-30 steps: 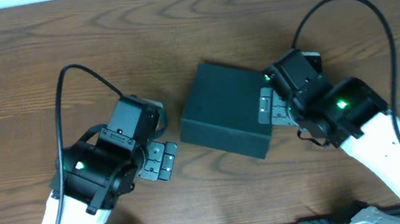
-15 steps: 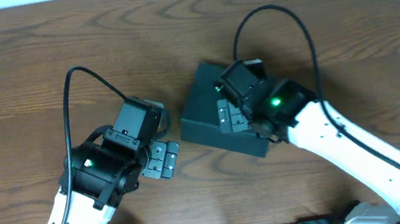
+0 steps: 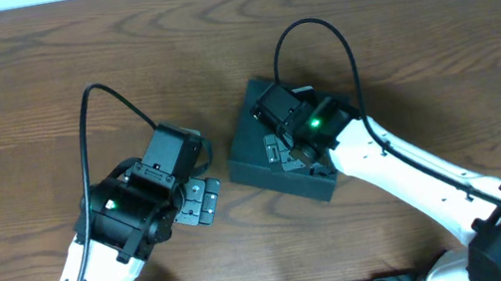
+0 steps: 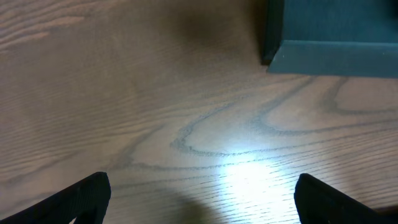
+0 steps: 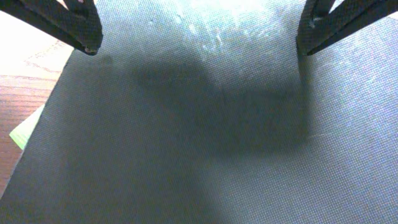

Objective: Pack container

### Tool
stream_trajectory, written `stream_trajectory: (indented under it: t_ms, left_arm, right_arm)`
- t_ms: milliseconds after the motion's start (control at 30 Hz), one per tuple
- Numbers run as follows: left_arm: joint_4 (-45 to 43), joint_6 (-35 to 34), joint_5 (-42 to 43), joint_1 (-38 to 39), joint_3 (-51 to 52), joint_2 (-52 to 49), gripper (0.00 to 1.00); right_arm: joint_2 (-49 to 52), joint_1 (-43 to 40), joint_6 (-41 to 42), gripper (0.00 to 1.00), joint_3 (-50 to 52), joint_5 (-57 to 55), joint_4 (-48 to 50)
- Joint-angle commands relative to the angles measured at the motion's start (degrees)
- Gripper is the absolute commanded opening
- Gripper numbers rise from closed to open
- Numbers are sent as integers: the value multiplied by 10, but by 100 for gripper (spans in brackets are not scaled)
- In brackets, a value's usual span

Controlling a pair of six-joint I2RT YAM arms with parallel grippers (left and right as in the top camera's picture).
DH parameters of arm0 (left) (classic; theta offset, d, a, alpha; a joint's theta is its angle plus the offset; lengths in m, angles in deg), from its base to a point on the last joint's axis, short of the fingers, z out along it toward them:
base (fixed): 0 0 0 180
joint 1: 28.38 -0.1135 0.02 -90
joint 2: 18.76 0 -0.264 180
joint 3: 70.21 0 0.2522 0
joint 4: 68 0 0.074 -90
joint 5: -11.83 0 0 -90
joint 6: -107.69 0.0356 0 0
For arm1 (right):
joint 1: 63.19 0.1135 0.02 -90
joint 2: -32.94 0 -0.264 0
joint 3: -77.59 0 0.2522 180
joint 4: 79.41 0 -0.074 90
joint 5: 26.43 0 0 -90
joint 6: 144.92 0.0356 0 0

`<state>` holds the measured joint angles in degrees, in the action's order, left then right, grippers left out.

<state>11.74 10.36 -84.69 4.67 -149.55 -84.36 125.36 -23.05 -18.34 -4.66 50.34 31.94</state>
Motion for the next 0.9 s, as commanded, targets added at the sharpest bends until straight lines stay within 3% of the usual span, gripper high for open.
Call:
stream_trajectory:
  t_ms: [0, 567, 867]
  left_arm:
    - [1, -18, -14, 0, -1, 4, 95]
    - [-9, -33, -29, 0, 3, 4, 95]
    - [-116, -28, 26, 0, 122, 4, 95]
  right_arm:
    - [5, 4, -8, 99, 7, 2, 1]
    - [5, 4, -2, 99, 112, 32, 95]
    - [5, 4, -2, 99, 112, 28, 105]
